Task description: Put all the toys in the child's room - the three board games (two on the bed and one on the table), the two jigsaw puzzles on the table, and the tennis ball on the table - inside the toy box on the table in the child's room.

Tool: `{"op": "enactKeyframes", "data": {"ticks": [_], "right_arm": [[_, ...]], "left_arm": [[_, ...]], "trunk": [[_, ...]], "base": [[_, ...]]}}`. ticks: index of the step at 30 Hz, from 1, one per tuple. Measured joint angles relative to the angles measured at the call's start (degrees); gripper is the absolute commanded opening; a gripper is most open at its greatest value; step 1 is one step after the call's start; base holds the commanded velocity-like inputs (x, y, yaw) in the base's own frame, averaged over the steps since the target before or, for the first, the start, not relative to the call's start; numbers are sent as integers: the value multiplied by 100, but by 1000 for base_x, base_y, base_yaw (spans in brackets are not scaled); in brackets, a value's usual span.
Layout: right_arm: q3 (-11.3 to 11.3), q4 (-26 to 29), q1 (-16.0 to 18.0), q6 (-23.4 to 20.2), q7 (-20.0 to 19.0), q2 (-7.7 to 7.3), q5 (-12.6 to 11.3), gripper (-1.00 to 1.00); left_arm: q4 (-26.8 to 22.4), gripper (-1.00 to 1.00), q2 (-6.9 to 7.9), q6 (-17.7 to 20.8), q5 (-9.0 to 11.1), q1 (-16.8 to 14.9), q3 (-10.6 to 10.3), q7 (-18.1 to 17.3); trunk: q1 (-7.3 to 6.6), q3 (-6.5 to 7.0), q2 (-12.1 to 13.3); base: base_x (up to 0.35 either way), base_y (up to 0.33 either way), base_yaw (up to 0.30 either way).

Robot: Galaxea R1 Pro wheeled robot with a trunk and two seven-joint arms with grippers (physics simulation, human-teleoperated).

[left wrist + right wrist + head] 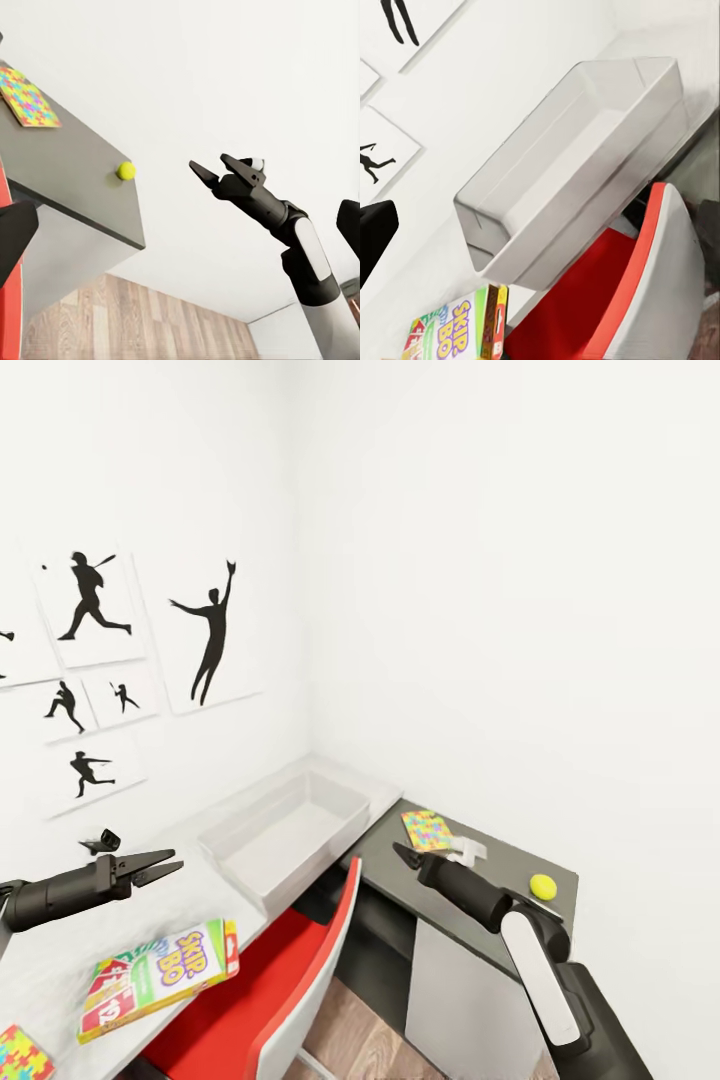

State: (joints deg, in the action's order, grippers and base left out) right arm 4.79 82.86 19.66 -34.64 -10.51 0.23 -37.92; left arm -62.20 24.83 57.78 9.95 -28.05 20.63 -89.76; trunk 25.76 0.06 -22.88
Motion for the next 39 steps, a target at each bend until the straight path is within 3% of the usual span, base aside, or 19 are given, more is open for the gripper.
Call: {"op": "enactKeyframes", "data": {"ticks": [20, 39], "right_arm": [[-291, -4, 0, -44, -26, -31, -9, 100], [-319, -7, 0, -32, -28, -34, -9, 100]], "left_arm": [[-1, 100, 1, -3, 3, 0, 10, 0], [-34, 100, -6, -3, 3, 0, 2, 0]], "trunk": [[0, 0, 0], [0, 0, 0]], "base": [[-2, 0, -281], [-13, 0, -280]]}}
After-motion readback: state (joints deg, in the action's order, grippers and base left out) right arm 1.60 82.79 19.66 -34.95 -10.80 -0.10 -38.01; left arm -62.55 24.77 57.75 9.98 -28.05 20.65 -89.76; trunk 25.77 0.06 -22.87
